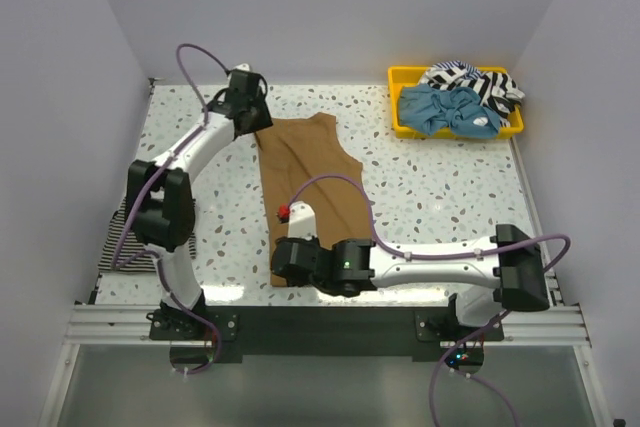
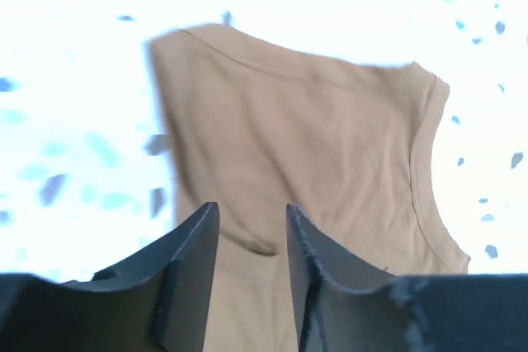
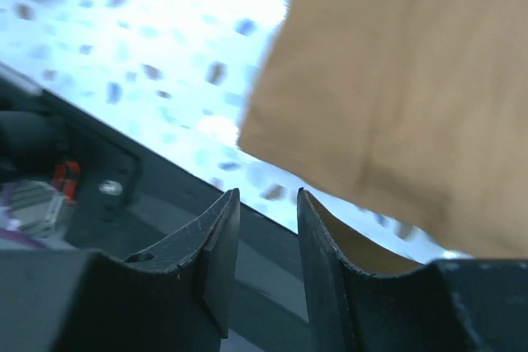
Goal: Fold and stack the tank tops
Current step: Fold the tank top
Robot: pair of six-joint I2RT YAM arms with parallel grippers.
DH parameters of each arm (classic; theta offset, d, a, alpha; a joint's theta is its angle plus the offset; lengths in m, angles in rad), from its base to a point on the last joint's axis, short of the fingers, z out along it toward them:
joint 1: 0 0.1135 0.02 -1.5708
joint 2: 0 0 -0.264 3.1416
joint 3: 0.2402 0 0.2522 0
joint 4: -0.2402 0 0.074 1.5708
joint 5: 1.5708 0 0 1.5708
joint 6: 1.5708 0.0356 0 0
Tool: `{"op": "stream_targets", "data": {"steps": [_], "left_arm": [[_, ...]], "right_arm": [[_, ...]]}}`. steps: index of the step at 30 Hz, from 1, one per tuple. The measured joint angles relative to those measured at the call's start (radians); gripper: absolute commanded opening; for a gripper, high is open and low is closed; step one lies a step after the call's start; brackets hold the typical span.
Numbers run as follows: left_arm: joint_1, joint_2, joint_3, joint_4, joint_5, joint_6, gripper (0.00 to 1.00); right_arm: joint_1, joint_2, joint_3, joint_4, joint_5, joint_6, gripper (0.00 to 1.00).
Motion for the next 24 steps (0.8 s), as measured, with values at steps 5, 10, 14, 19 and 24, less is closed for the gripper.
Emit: {"op": "stream_targets", "data": {"steps": [5, 10, 14, 19, 24], "left_arm": [[0.113, -0.112, -0.092, 0.01, 0.005, -0.017, 0.35], [0.148, -0.033, -0.153, 0.029, 0.107, -0.011, 0.4], [0.139, 0.041, -0.196, 0.035, 0.189, 0.004, 0.48], [0.137, 0.058, -0.216, 0.047, 0.239, 0.012, 0.48], [0.137, 0.058, -0.222, 0.088, 0.263, 0.013, 0.48]], "right_arm": [[0.017, 0.174, 0.18, 0.038, -0.033, -0.084, 0.35], [0.018, 0.359, 0.251, 0.043, -0.067, -0.143, 0.35], [0.018, 0.451, 0.301, 0.023, -0.076, -0.164, 0.35], [0.018, 0.507, 0.361, 0.009, -0.074, -0.174, 0.34], [0.018, 0.562, 0.407, -0.023, -0.054, -0.171, 0.29]]}}
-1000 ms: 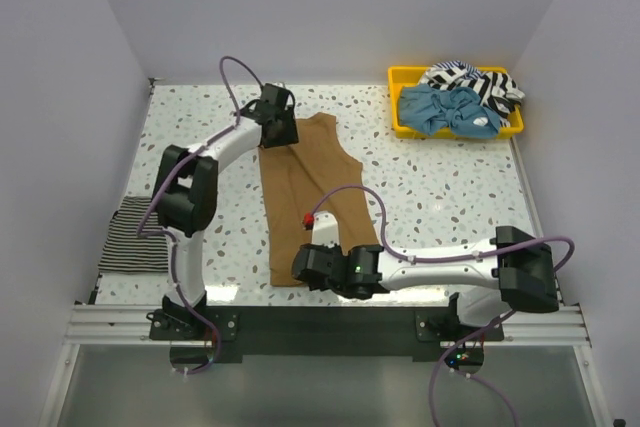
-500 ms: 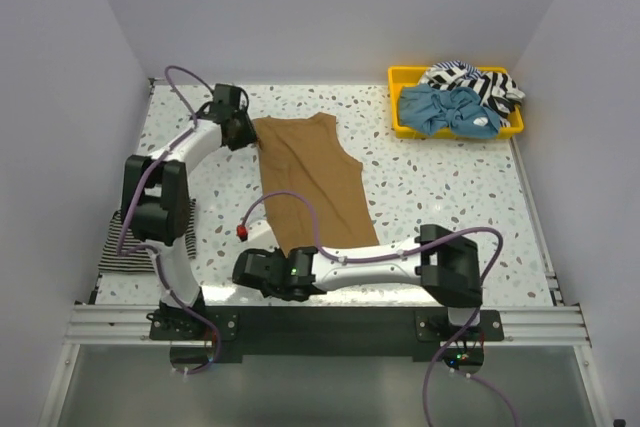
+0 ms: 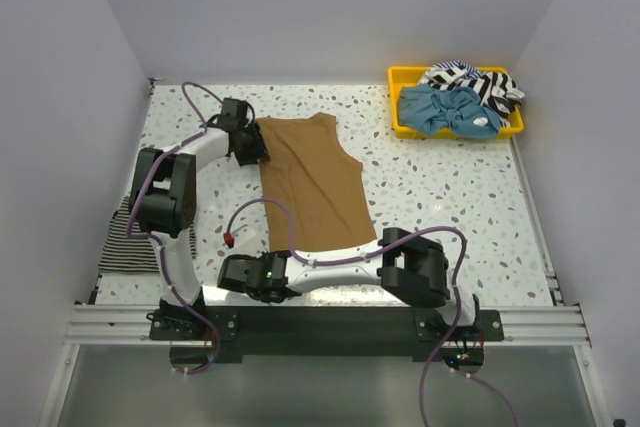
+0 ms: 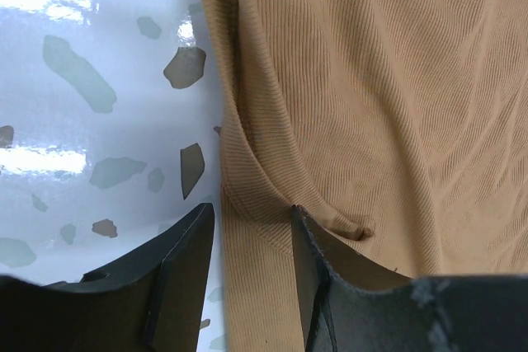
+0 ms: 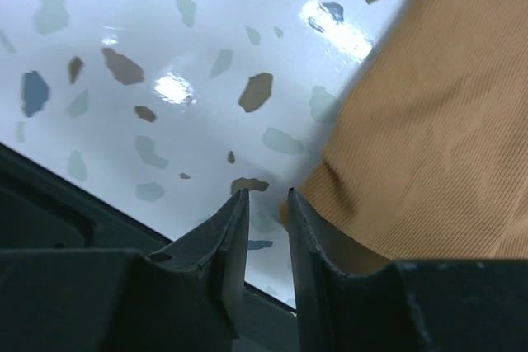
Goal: Fold and stack the tank tops
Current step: Fold the tank top
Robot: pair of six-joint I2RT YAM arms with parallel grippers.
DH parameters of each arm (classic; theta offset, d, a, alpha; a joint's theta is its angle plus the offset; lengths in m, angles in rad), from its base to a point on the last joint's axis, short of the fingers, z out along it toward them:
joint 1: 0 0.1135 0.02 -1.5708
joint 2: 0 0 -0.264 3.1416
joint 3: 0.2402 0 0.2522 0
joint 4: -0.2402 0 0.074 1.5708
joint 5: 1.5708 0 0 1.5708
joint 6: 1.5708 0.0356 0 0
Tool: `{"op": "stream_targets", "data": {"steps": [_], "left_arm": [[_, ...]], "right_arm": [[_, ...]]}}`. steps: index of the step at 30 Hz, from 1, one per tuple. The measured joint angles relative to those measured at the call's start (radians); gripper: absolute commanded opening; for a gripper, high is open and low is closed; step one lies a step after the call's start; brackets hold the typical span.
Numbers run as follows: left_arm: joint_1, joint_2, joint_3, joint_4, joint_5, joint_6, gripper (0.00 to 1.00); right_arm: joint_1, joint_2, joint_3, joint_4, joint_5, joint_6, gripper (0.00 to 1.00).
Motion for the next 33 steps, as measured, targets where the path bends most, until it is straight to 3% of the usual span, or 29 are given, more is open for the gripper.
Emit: {"op": "stream_targets", "data": {"steps": [18, 25, 30, 33], "left_arm": [[0.0, 0.001, -0.03, 0.053, 0.032, 0.0, 0.47], [0.0, 0.022, -0.011, 0.062, 0.031, -0.002, 0.4], [0.0, 0.047, 0.013, 0.076, 0.029, -0.005, 0.33], [0.0, 0.059, 0.028, 0.076, 0.021, -0.01, 0.22]], "right_arm": [[0.016, 0.023, 0.002, -0.098, 0.079, 0.031, 0.28], [0.019, 0.05, 0.017, -0.111, 0.08, 0.032, 0.24], [0.019, 0.05, 0.018, -0.11, 0.079, 0.018, 0.03], [0.019, 0.048, 0.013, -0.094, 0.079, 0.0, 0.0]]}}
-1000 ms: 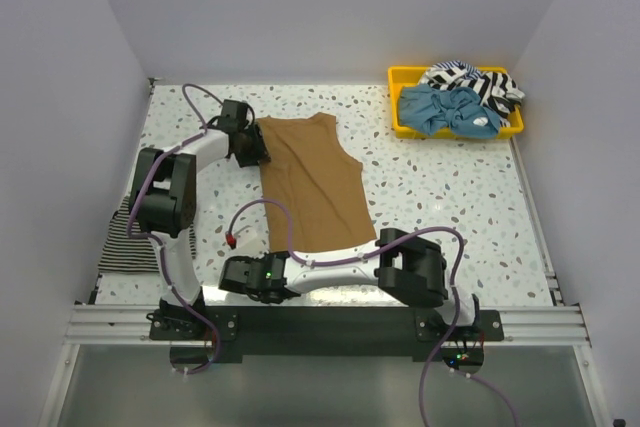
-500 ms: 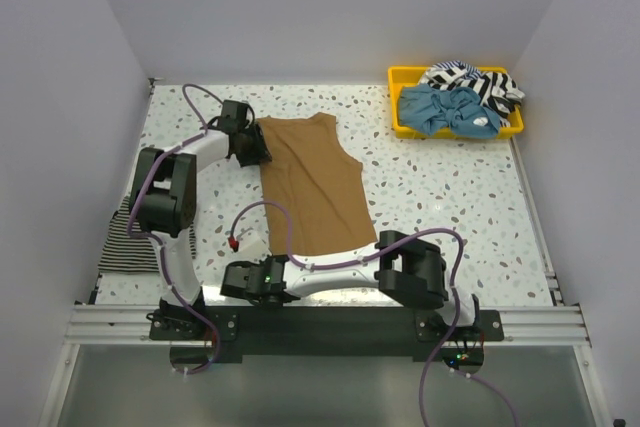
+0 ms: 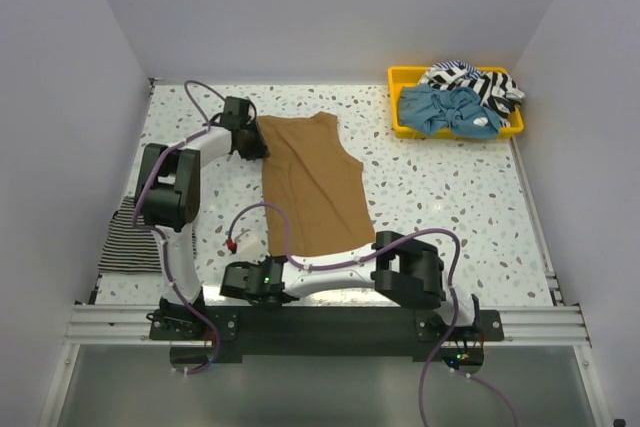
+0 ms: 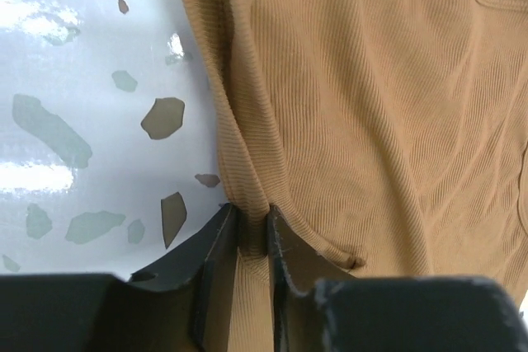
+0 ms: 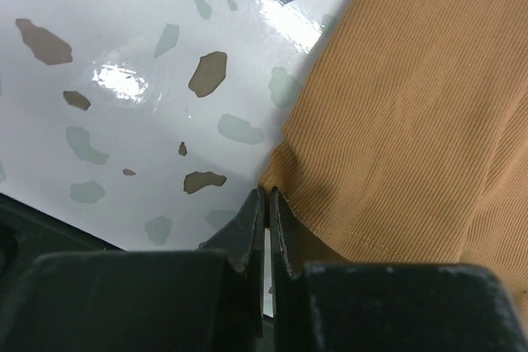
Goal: Fold and stack the tank tops
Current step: Fold the tank top
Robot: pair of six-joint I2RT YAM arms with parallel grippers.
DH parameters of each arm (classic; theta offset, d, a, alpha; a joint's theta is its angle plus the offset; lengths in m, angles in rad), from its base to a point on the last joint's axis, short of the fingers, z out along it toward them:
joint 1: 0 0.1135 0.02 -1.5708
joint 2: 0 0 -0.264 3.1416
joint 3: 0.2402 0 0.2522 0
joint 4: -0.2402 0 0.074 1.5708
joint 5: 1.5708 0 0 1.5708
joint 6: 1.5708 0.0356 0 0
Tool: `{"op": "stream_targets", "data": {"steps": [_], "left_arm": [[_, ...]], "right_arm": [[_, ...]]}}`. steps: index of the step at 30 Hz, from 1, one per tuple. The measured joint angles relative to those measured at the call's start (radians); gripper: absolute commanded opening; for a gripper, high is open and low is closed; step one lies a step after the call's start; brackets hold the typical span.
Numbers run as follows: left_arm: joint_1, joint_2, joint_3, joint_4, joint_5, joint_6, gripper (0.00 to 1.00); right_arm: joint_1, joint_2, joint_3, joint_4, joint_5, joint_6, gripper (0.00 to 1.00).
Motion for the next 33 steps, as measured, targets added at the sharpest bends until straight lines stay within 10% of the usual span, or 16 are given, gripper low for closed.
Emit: {"op": "stream_targets", "data": {"steps": [15, 17, 23, 33], "left_arm": [[-0.005, 0.082, 0.138, -0.07, -0.047, 0.01, 0.0], [-0.006, 0.084, 0.144, -0.077, -0.054, 0.01, 0.0], [-0.006, 0.085, 0.153, -0.084, -0.084, 0.031, 0.31], [-0.006, 0.024, 0.203, -0.123, -0.106, 0.057, 0.56]], "right_arm": [[-0.005, -0.131, -0.102, 0.163, -0.136, -0.108, 0.0], [-0.006, -0.131, -0.099, 0.167, -0.15, -0.109, 0.12], [-0.003, -0.134, -0.099, 0.182, -0.193, -0.107, 0.5], [-0.106, -0.413, -0.186, 0.185, -0.176, -0.111, 0.46]]}}
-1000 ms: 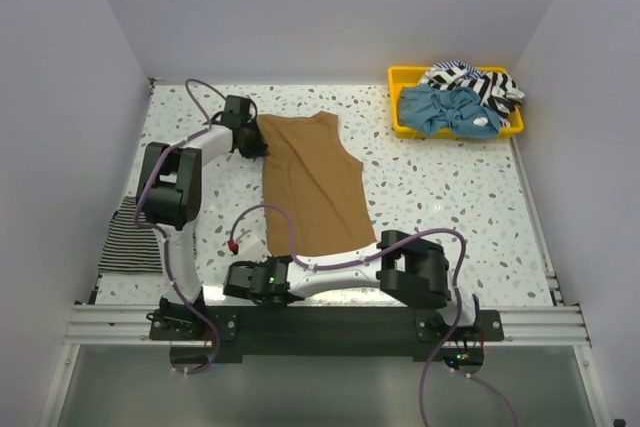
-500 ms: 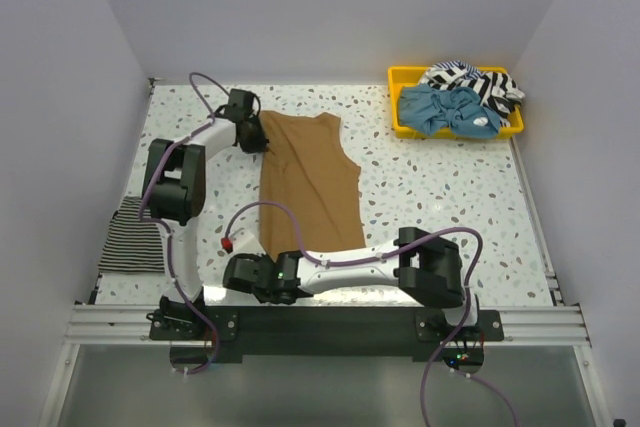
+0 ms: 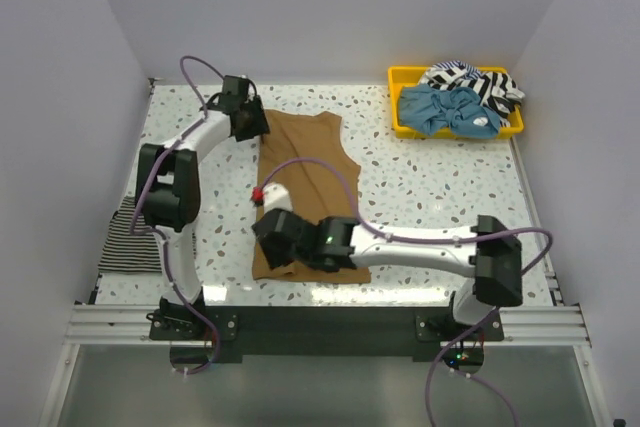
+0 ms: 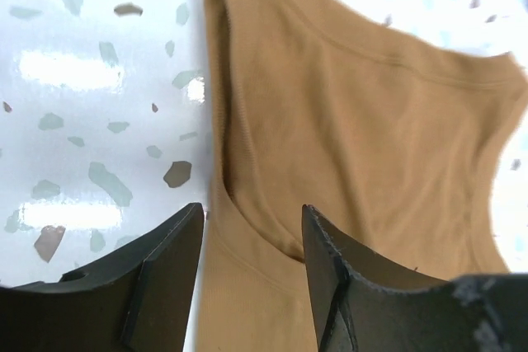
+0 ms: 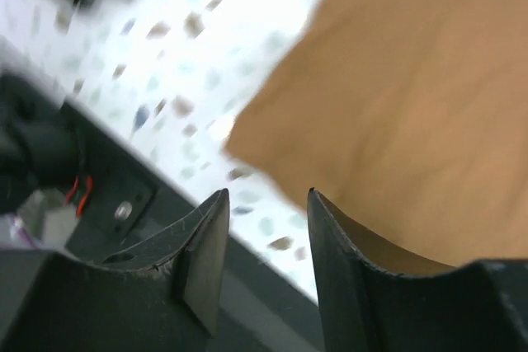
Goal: Fold and stack the tank tops
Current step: Fold the tank top
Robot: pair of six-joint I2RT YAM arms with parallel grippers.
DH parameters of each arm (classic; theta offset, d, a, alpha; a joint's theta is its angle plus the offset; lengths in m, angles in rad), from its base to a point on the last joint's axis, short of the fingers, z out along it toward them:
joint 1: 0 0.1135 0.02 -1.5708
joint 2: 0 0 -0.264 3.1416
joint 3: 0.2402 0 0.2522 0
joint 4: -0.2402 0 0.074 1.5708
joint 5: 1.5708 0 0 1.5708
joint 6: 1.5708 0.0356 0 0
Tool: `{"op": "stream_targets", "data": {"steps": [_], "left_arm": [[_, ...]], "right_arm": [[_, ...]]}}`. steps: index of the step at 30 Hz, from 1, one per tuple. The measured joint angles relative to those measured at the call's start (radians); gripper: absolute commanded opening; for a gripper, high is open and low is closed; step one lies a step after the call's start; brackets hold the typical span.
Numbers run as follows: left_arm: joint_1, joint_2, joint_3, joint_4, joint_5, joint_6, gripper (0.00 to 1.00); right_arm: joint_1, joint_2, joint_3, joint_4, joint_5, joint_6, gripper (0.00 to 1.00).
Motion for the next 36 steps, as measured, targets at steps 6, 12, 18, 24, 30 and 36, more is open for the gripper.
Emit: {"op": "stream_targets", "data": {"steps": [6, 12, 18, 24, 30, 36], "left_arm": [[-0.06, -0.175, -0.049, 0.019, -0.027, -0.021, 0.49], [-0.257, -0.497, -0.446, 0.109, -0.05, -0.128, 0.39], [-0.468, -0.597, -0.67, 0.15, -0.047, -0.186, 0.38], [-0.622, -0.567, -0.714, 0.198, -0.07, -0.218, 0.31], [-0.698, -0.463, -0.727, 0.2, -0.124, -0.27, 0.26], [-0.747, -0.449, -0.752, 0.187, -0.156, -0.323, 0.18]], "right_arm": [[-0.41, -0.165, -0.108, 0.02, -0.026, -0.026, 0.44], [-0.703, -0.072, -0.113, 0.059, -0.1, -0.1, 0.41], [-0.842, 0.112, -0.087, 0.104, -0.191, -0.149, 0.37], [-0.893, 0.253, 0.005, 0.12, -0.219, -0.169, 0.35], [-0.892, 0.32, 0.055, 0.142, -0.221, -0.171, 0.21], [-0.896, 0.34, 0.055, 0.151, -0.21, -0.169, 0.09]]}}
